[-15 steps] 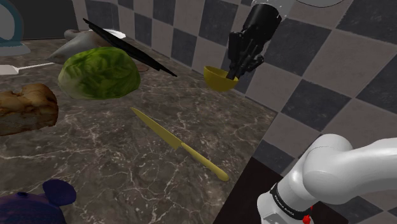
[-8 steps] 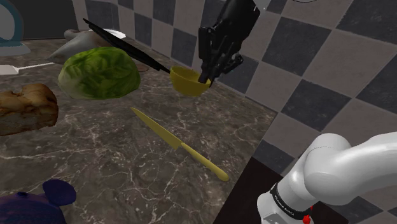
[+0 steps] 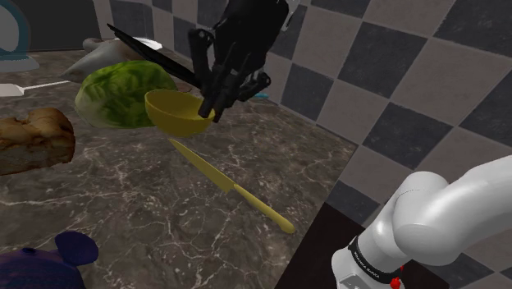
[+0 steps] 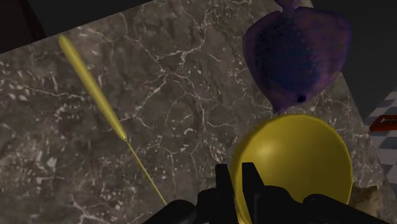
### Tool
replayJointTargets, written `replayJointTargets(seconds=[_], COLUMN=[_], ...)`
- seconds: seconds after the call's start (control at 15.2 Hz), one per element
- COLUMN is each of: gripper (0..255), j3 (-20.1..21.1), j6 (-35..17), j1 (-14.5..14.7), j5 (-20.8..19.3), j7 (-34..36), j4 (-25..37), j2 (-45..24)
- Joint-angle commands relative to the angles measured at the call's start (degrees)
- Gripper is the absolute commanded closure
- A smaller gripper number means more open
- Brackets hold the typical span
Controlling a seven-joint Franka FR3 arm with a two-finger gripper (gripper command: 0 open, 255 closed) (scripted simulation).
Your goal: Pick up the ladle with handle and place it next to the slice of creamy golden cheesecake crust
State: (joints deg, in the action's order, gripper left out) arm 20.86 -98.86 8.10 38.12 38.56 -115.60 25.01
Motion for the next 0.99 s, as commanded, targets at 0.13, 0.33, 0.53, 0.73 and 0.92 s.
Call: replayJointTargets(seconds=[0.13,0.33,0.53,0.73,0.92], gripper=[255,255,255,255,255], j3=[5.46,9.52,9.60,9.78,9.99], j6=[-4.18,-7.12,-9.07,-11.01,-12.97], j1=[0.63,1.07,1.29,1.46,1.64], j5=[-1.20,-3.55,-3.02,-2.49,-1.96], j7=[5.32,9.60,8.51,7.44,6.39], j4=[5.85,10.71,8.19,5.81,3.54], j2=[-6.57,-12.10,-11.76,-11.53,-11.44])
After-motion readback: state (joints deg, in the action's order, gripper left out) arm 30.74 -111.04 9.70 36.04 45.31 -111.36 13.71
